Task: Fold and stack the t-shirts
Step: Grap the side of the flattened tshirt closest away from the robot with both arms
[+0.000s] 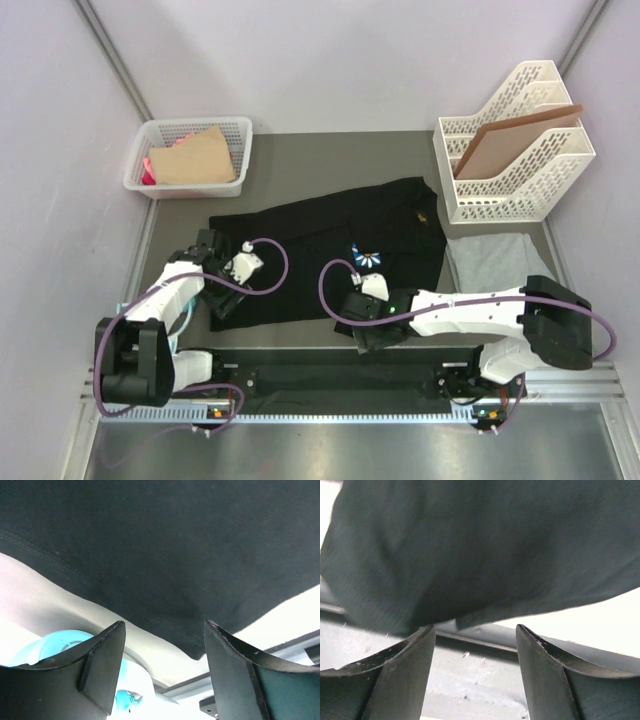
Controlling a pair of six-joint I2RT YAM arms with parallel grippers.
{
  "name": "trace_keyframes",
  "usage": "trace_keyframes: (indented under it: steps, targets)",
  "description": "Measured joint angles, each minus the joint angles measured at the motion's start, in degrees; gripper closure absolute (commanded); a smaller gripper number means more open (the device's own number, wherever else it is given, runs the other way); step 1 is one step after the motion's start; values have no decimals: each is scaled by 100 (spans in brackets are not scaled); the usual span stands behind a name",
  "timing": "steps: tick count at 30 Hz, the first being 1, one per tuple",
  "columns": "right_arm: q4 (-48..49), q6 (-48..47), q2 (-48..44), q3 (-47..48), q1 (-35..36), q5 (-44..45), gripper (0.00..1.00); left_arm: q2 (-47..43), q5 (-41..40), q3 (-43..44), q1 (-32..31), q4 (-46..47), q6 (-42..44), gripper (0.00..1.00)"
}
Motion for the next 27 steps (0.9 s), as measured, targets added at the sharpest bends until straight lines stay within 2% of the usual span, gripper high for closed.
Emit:
trace_keyframes:
  steps: [9, 13, 18, 25, 27]
  targets:
    - [289, -258, 273, -66, -374, -35, 48, 249, -105, -15, -22, 315, 11, 31]
    - [334, -354, 400, -50, -407, -59, 60, 251, -142, -20, -22, 352, 15, 31]
    - [348, -389, 391, -85, -442, -55, 70, 205, -190, -20, -22, 273, 20, 30]
    - [417, -382, 149, -308, -560, -35, 99, -61, -317, -26, -22, 181, 72, 30]
    - [448, -358, 70, -365, -590, -44, 100, -61, -361, -42, -22, 166, 87, 29]
